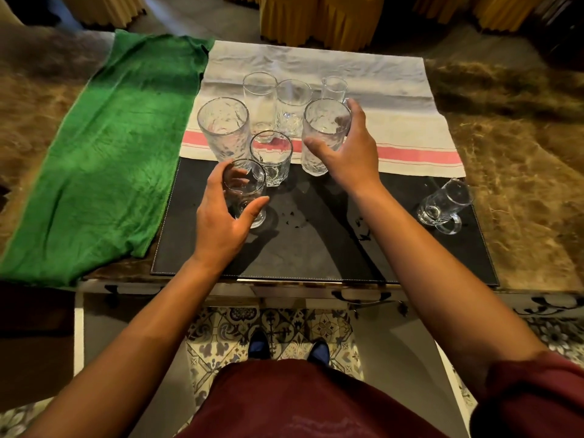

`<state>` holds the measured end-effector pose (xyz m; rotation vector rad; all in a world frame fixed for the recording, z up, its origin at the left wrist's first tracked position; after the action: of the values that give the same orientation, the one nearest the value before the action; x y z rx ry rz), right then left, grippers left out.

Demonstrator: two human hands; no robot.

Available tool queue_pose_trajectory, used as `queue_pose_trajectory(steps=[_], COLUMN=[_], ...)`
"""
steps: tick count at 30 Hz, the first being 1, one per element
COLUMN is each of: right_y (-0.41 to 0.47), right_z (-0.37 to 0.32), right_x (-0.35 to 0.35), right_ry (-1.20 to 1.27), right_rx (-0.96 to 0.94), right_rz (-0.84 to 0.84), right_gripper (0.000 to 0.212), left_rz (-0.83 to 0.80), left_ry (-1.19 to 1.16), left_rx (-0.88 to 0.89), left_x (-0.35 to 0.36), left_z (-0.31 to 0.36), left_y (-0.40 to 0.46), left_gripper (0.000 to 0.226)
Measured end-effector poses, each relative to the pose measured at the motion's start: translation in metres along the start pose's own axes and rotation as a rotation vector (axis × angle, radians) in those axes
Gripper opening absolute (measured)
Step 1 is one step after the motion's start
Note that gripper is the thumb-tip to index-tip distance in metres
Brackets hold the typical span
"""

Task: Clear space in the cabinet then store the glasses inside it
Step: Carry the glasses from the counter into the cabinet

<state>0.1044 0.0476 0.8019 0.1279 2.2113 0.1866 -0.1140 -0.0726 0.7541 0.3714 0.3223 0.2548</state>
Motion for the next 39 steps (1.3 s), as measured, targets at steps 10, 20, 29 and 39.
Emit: queue_pose_trajectory(steps=[10, 20, 29, 39], right_y=[-0.019, -0.095, -0.112, -0.115], right_z=[-0.002, -0.009, -0.001, 0.006], right_x=[-0.016, -0.029, -0.019, -0.015], right_ry=[-0.067, -0.022, -0.008, -0.022], right_rx=[-0.059, -0.154, -0.3, -0.309], right_rz=[0.14, 0.066, -0.054, -0.13], right_gripper=[0.089, 0.083, 0.088, 0.091], left_rz=[-0.019, -0.031, -0.029, -0.013], left_ry=[0.018, 0.038, 0.023, -0.013], left_rx=[0.015, 0.03, 0.021, 0.026], left_x=[-0.006, -0.01, -0.009, -0.008], left_z=[-0.003, -0.004, -0.003, -0.002], left_y=[0.004, 0.009, 0.008, 0.008], left_gripper=[0.076, 0.076, 0.076, 0.073])
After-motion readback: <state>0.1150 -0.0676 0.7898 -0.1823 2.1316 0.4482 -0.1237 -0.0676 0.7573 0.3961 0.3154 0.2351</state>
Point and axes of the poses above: each hand's wrist, its own y-axis towards the middle knuckle, its own x-axis out of the palm, z = x × y, the point moved 2 cm from there along y, towards the middle knuckle, and after that the axes turned 12 degrees about -y, right-handed, at the moved point
